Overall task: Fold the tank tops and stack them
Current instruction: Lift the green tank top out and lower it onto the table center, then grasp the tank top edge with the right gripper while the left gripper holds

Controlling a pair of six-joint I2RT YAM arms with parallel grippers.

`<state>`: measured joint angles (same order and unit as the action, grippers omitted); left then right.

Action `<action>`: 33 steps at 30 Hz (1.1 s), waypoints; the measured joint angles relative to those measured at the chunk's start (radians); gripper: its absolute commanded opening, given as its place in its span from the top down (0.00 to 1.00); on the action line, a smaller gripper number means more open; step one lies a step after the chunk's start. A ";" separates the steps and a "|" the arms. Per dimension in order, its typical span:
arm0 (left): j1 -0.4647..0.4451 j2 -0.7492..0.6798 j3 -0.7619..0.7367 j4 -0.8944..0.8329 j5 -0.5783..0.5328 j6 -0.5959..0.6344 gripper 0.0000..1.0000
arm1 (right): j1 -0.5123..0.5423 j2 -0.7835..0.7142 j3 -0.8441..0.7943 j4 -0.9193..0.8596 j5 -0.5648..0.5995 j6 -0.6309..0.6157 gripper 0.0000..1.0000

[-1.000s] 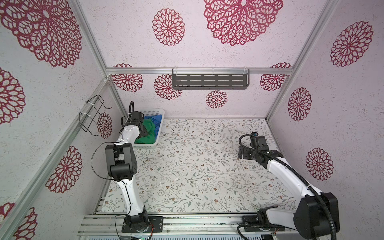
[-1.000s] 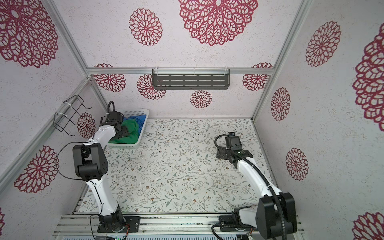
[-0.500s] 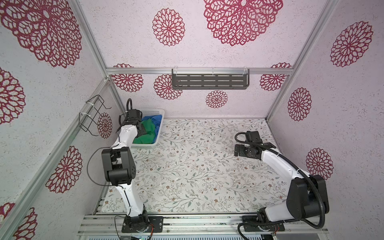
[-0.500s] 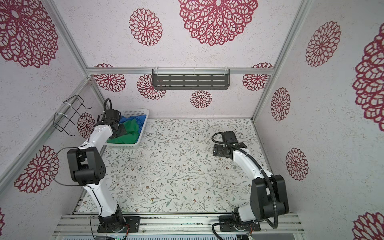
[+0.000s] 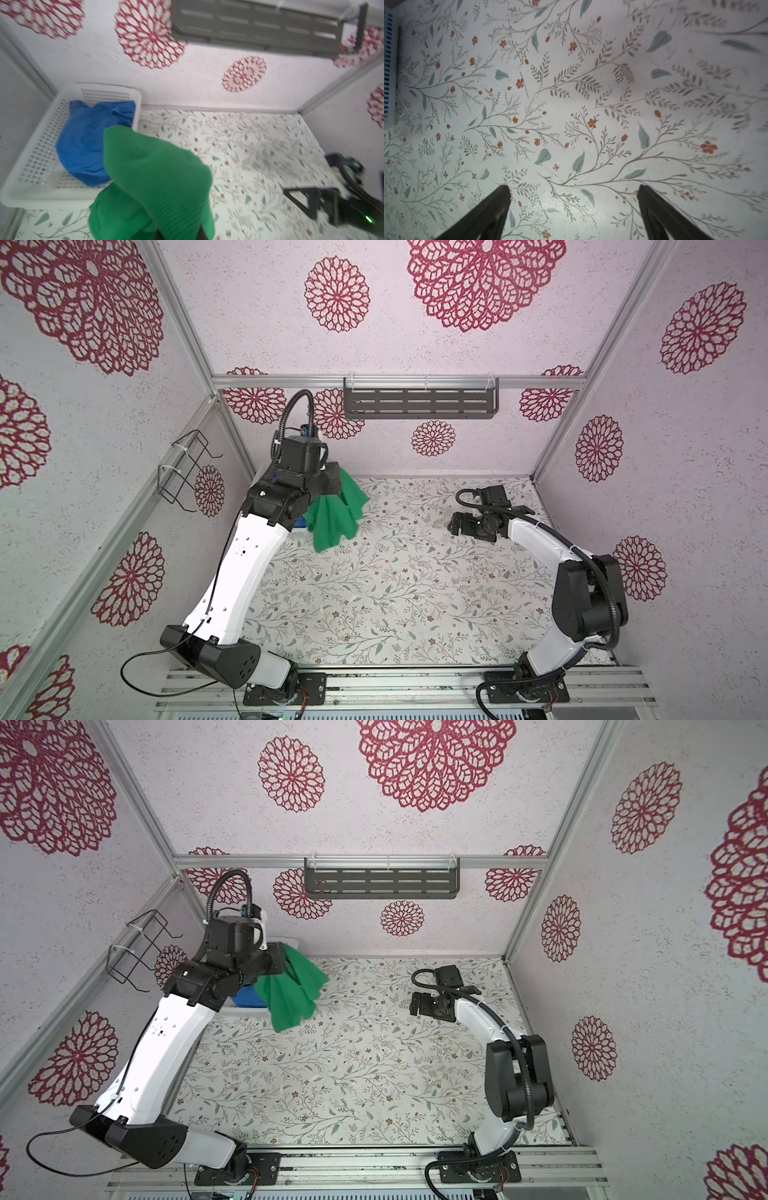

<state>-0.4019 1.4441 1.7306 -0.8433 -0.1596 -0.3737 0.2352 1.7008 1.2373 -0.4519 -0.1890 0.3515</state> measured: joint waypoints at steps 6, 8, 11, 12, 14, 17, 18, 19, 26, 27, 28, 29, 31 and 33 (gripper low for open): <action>-0.127 -0.091 -0.334 0.070 0.117 -0.098 1.00 | 0.034 0.002 -0.056 0.042 -0.017 0.029 0.01; -0.138 -0.084 -0.412 0.104 0.156 -0.119 1.00 | 0.052 -0.002 -0.056 0.060 -0.014 0.035 0.01; -0.139 -0.065 -0.491 0.143 0.192 -0.128 1.00 | 0.085 -0.020 -0.059 0.077 0.010 0.042 0.01; -0.139 -0.054 -0.501 0.145 0.196 -0.125 0.92 | 0.099 -0.029 -0.060 0.077 0.021 0.044 0.01; -0.138 -0.037 -0.502 0.147 0.196 -0.108 0.73 | 0.127 -0.048 -0.062 0.076 0.039 0.047 0.01; -0.130 -0.030 -0.496 0.153 0.196 -0.089 0.52 | 0.163 -0.071 -0.053 0.057 0.060 0.051 0.01; -0.123 -0.030 -0.494 0.155 0.196 -0.088 0.51 | 0.174 -0.074 -0.043 0.044 0.062 0.050 0.01; -0.116 -0.030 -0.492 0.158 0.198 -0.087 0.50 | 0.182 -0.075 -0.034 0.036 0.063 0.049 0.01; -0.065 -0.029 -0.509 0.201 0.222 -0.121 0.49 | 0.237 -0.133 -0.078 0.008 0.094 0.061 0.17; -0.065 -0.029 -0.510 0.194 0.221 -0.133 0.49 | 0.263 -0.151 -0.093 0.004 0.110 0.070 0.24; -0.066 -0.029 -0.510 0.187 0.217 -0.143 0.49 | 0.287 -0.166 -0.106 0.002 0.117 0.087 0.29; -0.070 -0.029 -0.512 0.181 0.206 -0.154 0.49 | 0.323 -0.187 -0.121 0.000 0.132 0.106 0.34; -0.077 -0.030 -0.528 0.173 0.190 -0.177 0.49 | 0.390 -0.222 -0.142 0.007 0.149 0.141 0.45; -0.087 -0.031 -0.561 0.165 0.170 -0.209 0.49 | 0.449 -0.250 -0.161 0.027 0.163 0.175 0.54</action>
<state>-0.4885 1.4136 1.1694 -0.6781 0.0101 -0.5831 0.6846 1.4506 1.0767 -0.4248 -0.0265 0.5262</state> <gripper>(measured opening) 0.515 0.527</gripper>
